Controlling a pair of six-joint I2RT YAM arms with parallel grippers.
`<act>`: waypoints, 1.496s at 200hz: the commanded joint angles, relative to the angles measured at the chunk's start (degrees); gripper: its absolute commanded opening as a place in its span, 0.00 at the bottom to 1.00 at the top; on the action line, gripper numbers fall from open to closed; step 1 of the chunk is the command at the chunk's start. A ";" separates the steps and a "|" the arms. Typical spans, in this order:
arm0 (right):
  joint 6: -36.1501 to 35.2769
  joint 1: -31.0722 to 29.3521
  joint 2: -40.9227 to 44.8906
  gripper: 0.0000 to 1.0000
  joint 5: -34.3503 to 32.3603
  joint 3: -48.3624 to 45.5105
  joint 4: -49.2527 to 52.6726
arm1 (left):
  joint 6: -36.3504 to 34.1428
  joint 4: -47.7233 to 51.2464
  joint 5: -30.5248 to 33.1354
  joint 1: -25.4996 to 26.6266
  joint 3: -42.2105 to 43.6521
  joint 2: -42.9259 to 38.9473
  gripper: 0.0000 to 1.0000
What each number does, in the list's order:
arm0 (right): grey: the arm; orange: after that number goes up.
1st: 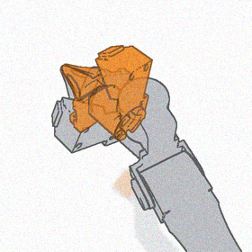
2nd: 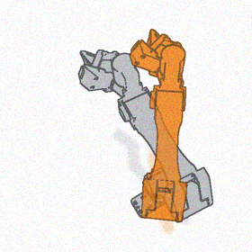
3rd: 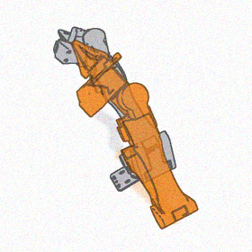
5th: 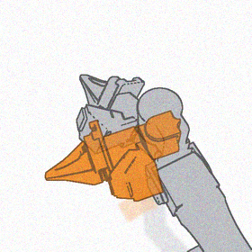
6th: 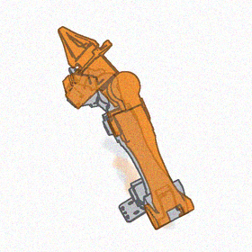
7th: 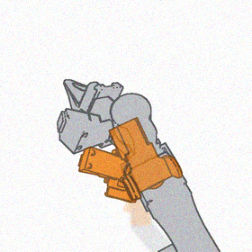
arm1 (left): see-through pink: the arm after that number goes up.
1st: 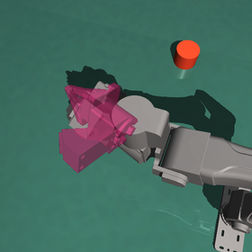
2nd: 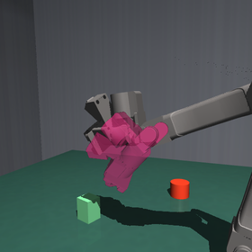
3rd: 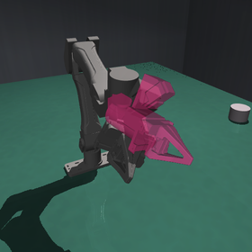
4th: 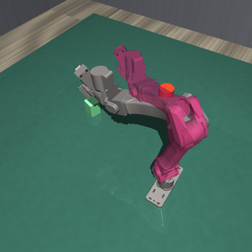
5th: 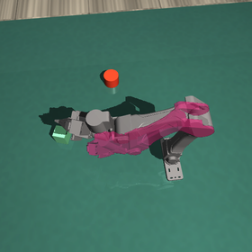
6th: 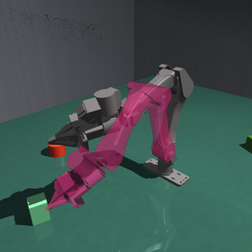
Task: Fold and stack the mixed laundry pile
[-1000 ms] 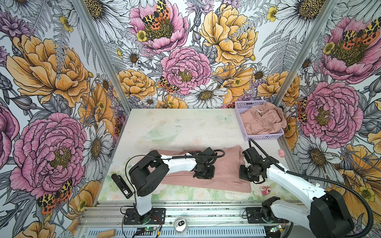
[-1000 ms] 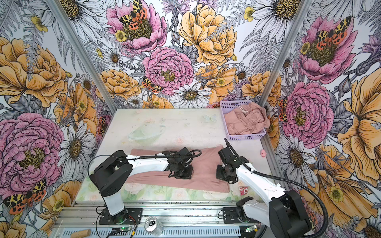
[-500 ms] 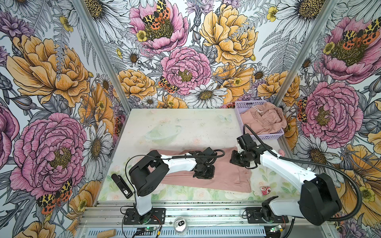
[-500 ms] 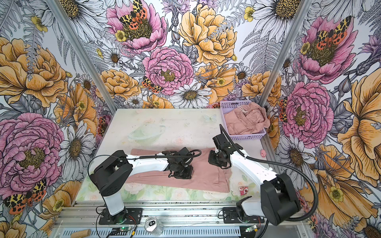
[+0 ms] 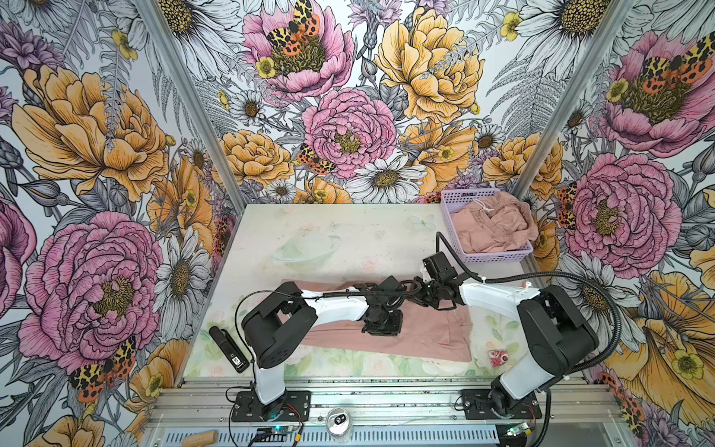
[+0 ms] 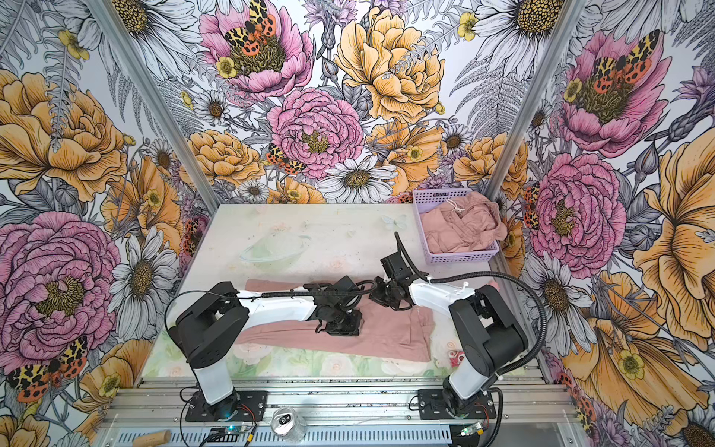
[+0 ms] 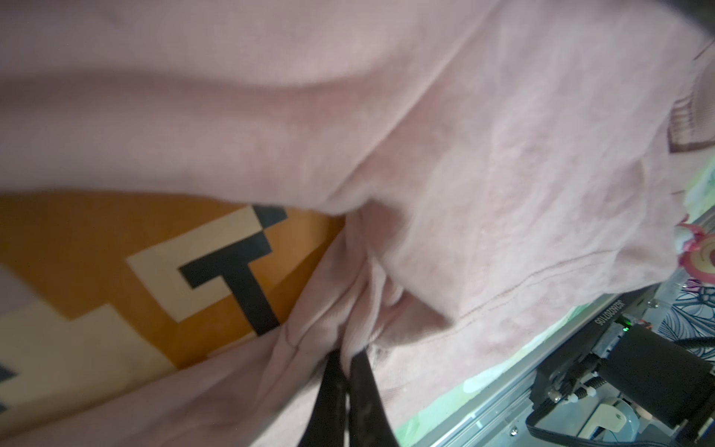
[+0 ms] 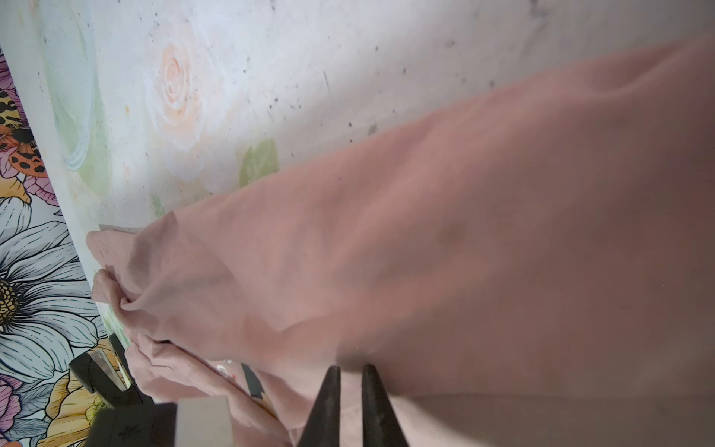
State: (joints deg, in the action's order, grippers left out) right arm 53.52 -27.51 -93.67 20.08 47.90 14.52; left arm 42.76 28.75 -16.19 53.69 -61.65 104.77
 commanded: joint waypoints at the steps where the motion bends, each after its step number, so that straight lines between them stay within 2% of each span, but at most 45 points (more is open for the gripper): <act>1: 3.69 -0.78 -2.40 0.15 0.71 -1.40 -6.50 | 0.92 -1.24 0.46 -0.87 1.61 -1.86 0.00; 53: 3.70 -0.84 -7.29 0.15 -3.91 0.40 -8.59 | 2.03 -1.42 -1.65 0.83 4.04 -3.32 0.00; 118: 3.62 -0.88 -9.87 0.15 -5.58 0.49 -9.37 | 3.59 -1.37 -1.05 1.45 7.32 -6.16 0.00; 124: 3.39 -0.88 -9.80 0.15 -5.42 0.46 -9.51 | 3.31 -1.37 -0.89 1.37 6.97 -6.01 0.06; 145: 1.86 -0.85 -8.73 0.18 -4.25 1.50 -9.07 | 2.95 -1.26 -0.31 0.41 5.72 -6.43 0.12; 161: 0.36 -0.71 -6.82 0.22 -3.85 2.81 -7.29 | 2.99 -1.29 0.15 -0.91 5.15 -8.03 0.25; 179: -0.82 -0.48 -4.32 0.28 -3.58 4.05 -5.01 | 2.85 -1.04 0.54 -2.56 4.54 -10.73 0.35; 205: -1.88 0.65 -0.79 0.34 -2.19 5.29 -1.59 | 2.44 -0.22 0.81 -5.61 4.58 -16.34 0.43; 232: -4.51 2.18 2.70 0.35 -3.73 6.84 4.74 | 1.27 1.24 1.26 -11.09 6.59 -22.20 0.47; 264: -9.93 4.53 3.95 0.36 -11.59 7.60 13.45 | -3.47 5.86 3.88 -21.45 9.71 -24.70 0.49; 299: -14.25 7.21 0.17 0.36 -16.19 7.12 14.08 | -9.85 7.39 9.06 -32.50 10.85 -23.29 0.50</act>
State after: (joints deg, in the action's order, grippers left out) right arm 44.29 -21.65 -91.02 10.00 54.76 25.06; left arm 38.94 33.23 -12.12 26.52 -51.57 80.42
